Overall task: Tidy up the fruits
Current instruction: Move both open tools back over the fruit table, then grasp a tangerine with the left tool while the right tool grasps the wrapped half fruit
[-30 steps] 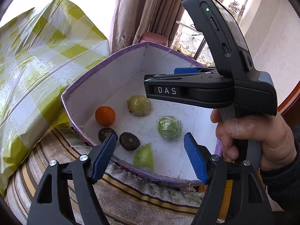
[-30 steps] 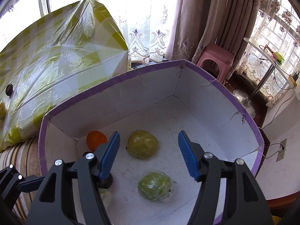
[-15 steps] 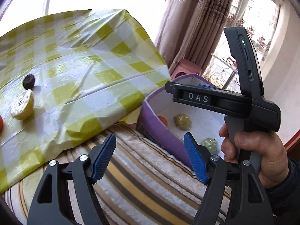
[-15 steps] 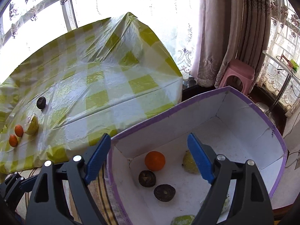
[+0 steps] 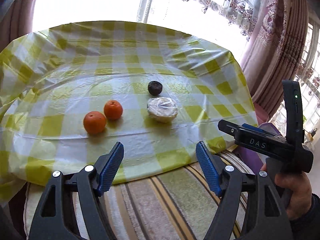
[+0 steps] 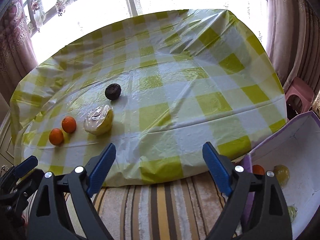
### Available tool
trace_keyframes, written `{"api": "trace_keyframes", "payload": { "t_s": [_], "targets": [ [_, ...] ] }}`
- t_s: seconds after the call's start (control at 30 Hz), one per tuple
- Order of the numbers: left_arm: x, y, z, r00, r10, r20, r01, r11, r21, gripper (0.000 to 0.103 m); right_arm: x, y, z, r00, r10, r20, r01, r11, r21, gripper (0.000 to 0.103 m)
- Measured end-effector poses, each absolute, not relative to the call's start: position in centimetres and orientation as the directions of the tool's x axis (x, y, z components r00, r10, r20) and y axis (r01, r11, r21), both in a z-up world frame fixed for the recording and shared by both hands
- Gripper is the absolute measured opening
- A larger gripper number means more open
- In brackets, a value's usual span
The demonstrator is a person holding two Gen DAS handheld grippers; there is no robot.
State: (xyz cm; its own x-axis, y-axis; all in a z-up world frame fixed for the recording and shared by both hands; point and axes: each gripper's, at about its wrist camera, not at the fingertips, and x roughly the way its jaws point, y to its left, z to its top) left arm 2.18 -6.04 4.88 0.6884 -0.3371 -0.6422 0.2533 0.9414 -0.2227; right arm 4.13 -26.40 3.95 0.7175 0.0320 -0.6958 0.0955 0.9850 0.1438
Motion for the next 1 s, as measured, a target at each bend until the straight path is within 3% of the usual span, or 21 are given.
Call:
{"api": "trace_keyframes", "payload": {
  "t_s": [0.23, 0.37, 1.0],
  "targets": [
    [2.0, -0.9, 4.7, 0.734, -0.235, -0.637, 0.116, 0.968, -0.223, 0.071, 4.7, -21.8, 3.2, 0.709, 0.028, -0.705, 0.017, 0.998, 0.057, 0.088],
    [2.5, 0.9, 4.3, 0.737, -0.192, -0.648, 0.062, 0.974, -0.218, 0.071, 5.3, -21.3, 3.1, 0.711, 0.059, -0.7, 0.004, 0.996, 0.088, 0.089],
    [4.8, 4.5, 3.0, 0.726, -0.14, -0.673, -0.077, 0.956, -0.282, 0.071, 7.6, -19.4, 3.1, 0.738, 0.062, -0.672, -0.032, 0.998, 0.058, 0.089]
  ]
}}
